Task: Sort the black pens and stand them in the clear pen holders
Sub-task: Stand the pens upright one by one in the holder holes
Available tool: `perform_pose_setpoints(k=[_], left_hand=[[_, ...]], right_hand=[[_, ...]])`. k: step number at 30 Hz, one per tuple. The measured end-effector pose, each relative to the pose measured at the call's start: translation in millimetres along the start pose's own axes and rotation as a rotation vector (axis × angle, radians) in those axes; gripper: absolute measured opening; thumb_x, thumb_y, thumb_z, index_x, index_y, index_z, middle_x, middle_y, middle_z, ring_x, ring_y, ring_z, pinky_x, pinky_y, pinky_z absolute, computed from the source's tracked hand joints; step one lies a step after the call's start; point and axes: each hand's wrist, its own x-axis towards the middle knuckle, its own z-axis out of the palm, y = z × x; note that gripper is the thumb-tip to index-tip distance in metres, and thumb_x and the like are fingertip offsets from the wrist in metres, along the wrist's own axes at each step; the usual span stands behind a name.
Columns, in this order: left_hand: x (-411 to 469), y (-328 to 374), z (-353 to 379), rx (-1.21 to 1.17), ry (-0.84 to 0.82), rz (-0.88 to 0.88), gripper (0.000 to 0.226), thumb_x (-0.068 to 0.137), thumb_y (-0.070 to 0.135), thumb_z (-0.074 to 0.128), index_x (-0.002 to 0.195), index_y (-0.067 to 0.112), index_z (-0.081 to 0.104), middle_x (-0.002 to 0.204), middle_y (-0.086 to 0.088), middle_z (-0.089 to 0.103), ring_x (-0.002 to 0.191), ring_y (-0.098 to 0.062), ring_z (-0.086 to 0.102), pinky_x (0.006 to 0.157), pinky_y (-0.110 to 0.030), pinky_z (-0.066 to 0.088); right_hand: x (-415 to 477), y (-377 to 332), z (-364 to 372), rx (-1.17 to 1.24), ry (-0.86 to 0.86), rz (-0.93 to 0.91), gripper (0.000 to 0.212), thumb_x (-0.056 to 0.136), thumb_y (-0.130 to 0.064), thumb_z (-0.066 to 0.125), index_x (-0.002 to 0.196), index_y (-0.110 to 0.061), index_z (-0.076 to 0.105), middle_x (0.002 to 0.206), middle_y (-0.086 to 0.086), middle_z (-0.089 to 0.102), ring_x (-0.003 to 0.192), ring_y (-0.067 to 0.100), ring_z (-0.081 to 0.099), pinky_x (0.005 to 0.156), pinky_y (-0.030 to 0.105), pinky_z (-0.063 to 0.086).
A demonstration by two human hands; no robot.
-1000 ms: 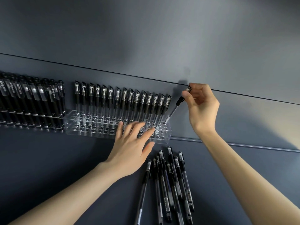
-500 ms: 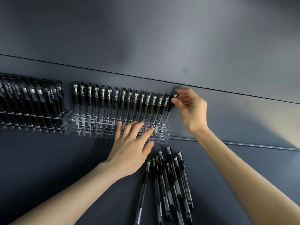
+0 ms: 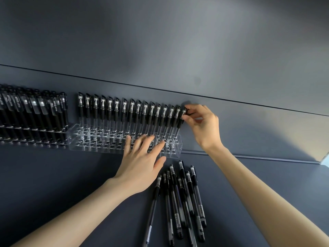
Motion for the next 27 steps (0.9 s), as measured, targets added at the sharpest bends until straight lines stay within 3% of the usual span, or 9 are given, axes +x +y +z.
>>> perform_pose_setpoints(k=[2,5,10,13,18,21,24,27], left_hand=[[-1,4,-4,-0.013,-0.003,-0.013,0.069,0.086,0.053,0.012,0.137,0.022,0.048,0.141,-0.009,0.045,0.135,-0.031,0.036,0.112,-0.055,0.013],[-3,12,-16,0.0,0.085,-0.01,0.053,0.088,0.048,0.03,0.115,0.016,0.063,0.118,-0.007,0.059,0.11,-0.031,0.057,0.095,-0.049,0.041],[-26,28,-36,-0.086,-0.037,-0.095,0.047,0.093,0.056,0.036,0.124,0.022,0.046,0.123,0.004,0.047,0.114,-0.017,0.045,0.092,-0.03,0.038],[-49,40,-44,-0.098,-0.169,-0.182,0.062,0.085,0.068,0.038,0.122,0.018,0.041,0.125,0.001,0.047,0.112,-0.018,0.049,0.087,-0.032,0.045],[-65,56,-44,-0.192,-0.251,-0.274,0.069,0.083,0.064,0.051,0.128,0.014,0.036,0.124,0.0,0.049,0.112,-0.017,0.05,0.088,-0.03,0.045],[-63,60,-43,-0.302,-0.283,-0.369,0.056,0.086,0.051,0.058,0.124,0.014,0.041,0.113,0.002,0.054,0.103,-0.018,0.055,0.086,-0.033,0.047],[-57,56,-42,-0.378,-0.307,-0.448,0.043,0.08,0.043,0.068,0.109,0.017,0.049,0.109,-0.002,0.062,0.101,-0.021,0.059,0.088,-0.037,0.049],[-49,51,-41,-0.448,-0.331,-0.501,0.046,0.07,0.037,0.076,0.106,0.016,0.057,0.102,-0.001,0.063,0.094,-0.021,0.06,0.086,-0.035,0.05]], right_hand=[[-3,-3,-4,-0.001,-0.003,0.009,0.024,0.084,-0.007,0.069,0.107,-0.011,0.066,0.096,-0.001,0.059,0.072,-0.007,0.058,0.07,0.002,0.041],[-15,-9,-13,0.013,-0.002,0.038,0.02,0.086,-0.008,0.066,0.106,-0.011,0.065,0.101,0.0,0.06,0.077,-0.001,0.057,0.068,0.002,0.041],[-58,-22,-29,0.016,-0.168,0.086,0.01,0.089,-0.009,0.06,0.098,-0.011,0.065,0.098,0.0,0.061,0.08,-0.003,0.058,0.07,0.003,0.042],[-86,-24,-33,-0.058,-0.413,0.075,0.017,0.091,-0.017,0.06,0.107,-0.014,0.065,0.107,0.0,0.061,0.096,0.009,0.059,0.088,0.015,0.044],[-117,-19,-31,-0.222,-0.705,0.045,0.042,0.098,-0.034,0.045,0.14,-0.026,0.042,0.151,-0.006,0.033,0.14,0.017,0.023,0.114,0.033,0.02],[-126,-14,-27,-0.268,-0.76,0.022,0.044,0.1,-0.035,0.04,0.143,-0.028,0.037,0.153,-0.006,0.029,0.144,0.015,0.016,0.117,0.039,0.013],[-128,-12,-25,-0.278,-0.749,0.006,0.043,0.1,-0.035,0.039,0.143,-0.027,0.037,0.152,-0.006,0.031,0.144,0.014,0.017,0.118,0.035,0.011],[-129,-14,-26,-0.284,-0.739,0.011,0.044,0.1,-0.036,0.039,0.142,-0.025,0.037,0.151,-0.007,0.033,0.141,0.016,0.019,0.115,0.033,0.012]])
